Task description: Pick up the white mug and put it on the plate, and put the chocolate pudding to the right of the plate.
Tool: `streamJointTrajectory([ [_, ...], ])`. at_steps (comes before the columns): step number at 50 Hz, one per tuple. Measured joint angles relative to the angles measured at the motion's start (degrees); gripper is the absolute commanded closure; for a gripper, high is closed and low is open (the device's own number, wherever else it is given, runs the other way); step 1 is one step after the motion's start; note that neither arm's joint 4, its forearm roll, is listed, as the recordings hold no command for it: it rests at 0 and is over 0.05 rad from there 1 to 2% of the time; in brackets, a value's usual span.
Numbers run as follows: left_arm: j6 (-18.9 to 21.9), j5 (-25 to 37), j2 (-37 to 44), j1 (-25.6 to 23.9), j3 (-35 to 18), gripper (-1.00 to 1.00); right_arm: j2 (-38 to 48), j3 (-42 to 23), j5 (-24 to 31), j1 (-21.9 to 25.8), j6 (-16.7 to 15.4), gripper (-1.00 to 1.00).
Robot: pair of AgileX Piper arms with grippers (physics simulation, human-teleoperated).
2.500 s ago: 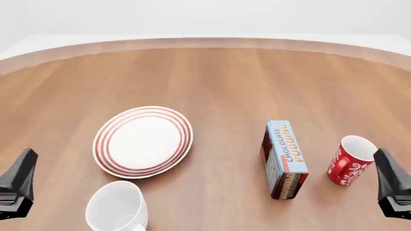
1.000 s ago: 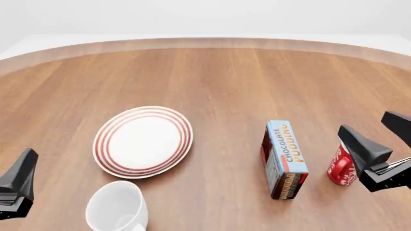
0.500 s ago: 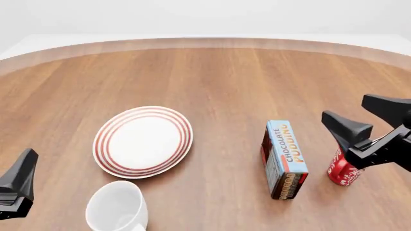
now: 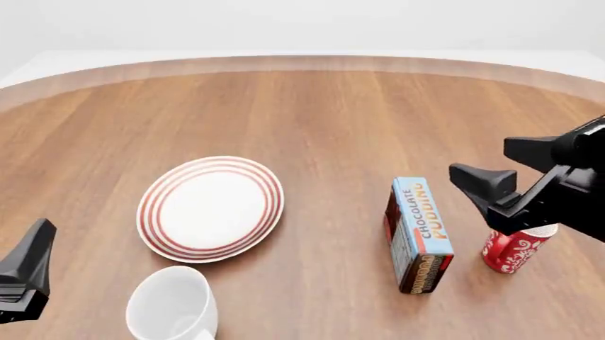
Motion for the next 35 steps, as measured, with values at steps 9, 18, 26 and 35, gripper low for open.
streamJointTrajectory([
  [9,0.0,0.0,0.0,0.0,0.0,-1.0,1.22,-1.75,3.0,1.01,0.99,-1.0],
  [18,0.0,0.0,0.0,0.0,0.0,-1.0,1.43,-3.39,6.21,1.51,2.42,-1.0],
  [26,0.0,0.0,0.0,0.0,0.0,-1.0,1.77,-5.26,9.8,1.33,4.18,-1.0],
  [35,0.0,0.0,0.0,0.0,0.0,-1.0,2.91,-7.21,12.91,0.53,5.26,-1.0],
])
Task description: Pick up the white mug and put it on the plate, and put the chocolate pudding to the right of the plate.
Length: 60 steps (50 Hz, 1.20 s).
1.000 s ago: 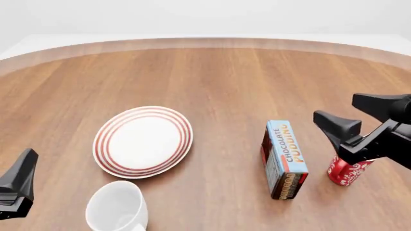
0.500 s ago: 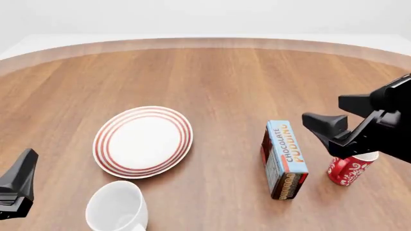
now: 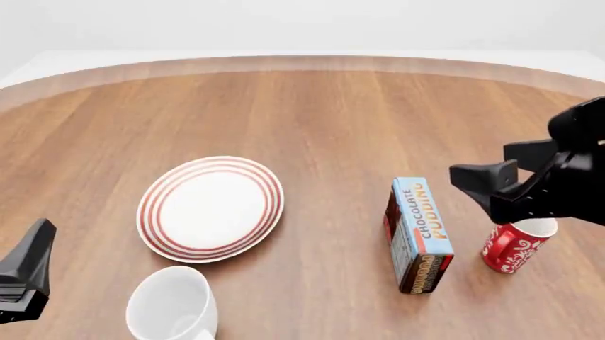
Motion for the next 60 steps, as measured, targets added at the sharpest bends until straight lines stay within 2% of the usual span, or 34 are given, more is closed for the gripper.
streamJointTrajectory([
  [17,0.0,0.0,0.0,0.0,0.0,-1.0,2.85,-2.33,3.3,-1.43,2.26,-1.0],
  [43,0.0,0.0,0.0,0.0,0.0,-1.0,9.78,-4.98,3.96,-1.26,6.75,-1.0],
  [60,0.0,0.0,0.0,0.0,0.0,-1.0,15.68,-7.55,5.16,-1.86,7.63,-1.0],
])
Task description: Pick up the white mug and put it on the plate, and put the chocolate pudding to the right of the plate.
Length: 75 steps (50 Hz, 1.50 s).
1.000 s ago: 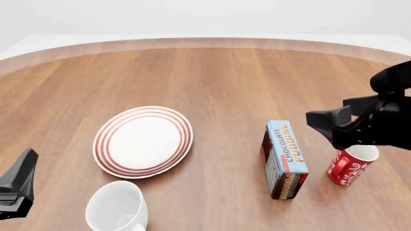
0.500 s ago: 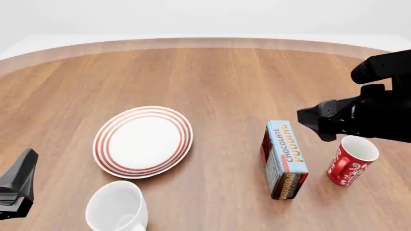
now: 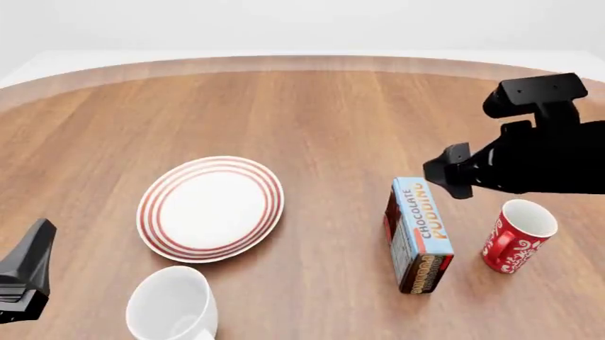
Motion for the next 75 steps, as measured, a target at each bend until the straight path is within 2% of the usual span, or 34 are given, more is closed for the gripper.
streamJointTrajectory([
  [15,0.0,0.0,0.0,0.0,0.0,-1.0,5.25,-3.32,1.53,-0.58,1.22,-1.0],
  [33,0.0,0.0,0.0,0.0,0.0,-1.0,8.66,-4.87,2.05,-0.25,6.33,-1.0],
  [75,0.0,0.0,0.0,0.0,0.0,-1.0,14.0,-3.21,-0.04,-1.99,6.16,-1.0],
])
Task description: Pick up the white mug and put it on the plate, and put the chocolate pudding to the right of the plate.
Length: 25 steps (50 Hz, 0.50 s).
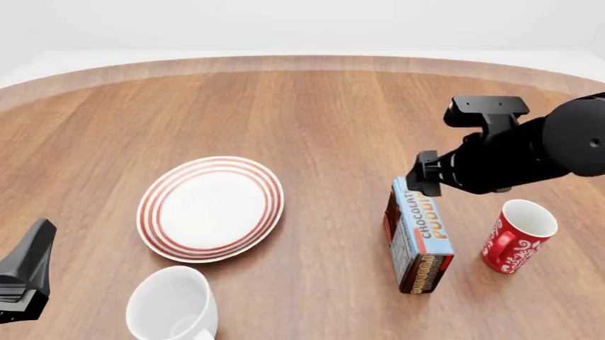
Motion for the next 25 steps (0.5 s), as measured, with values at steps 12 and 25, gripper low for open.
streamJointTrajectory([
  [12,0.0,0.0,0.0,0.0,0.0,-1.0,1.65,0.71,-1.05,0.74,0.52,-1.0],
  [25,0.0,0.0,0.0,0.0,0.0,-1.0,3.46,1.36,-2.14,1.35,1.12,-1.0],
])
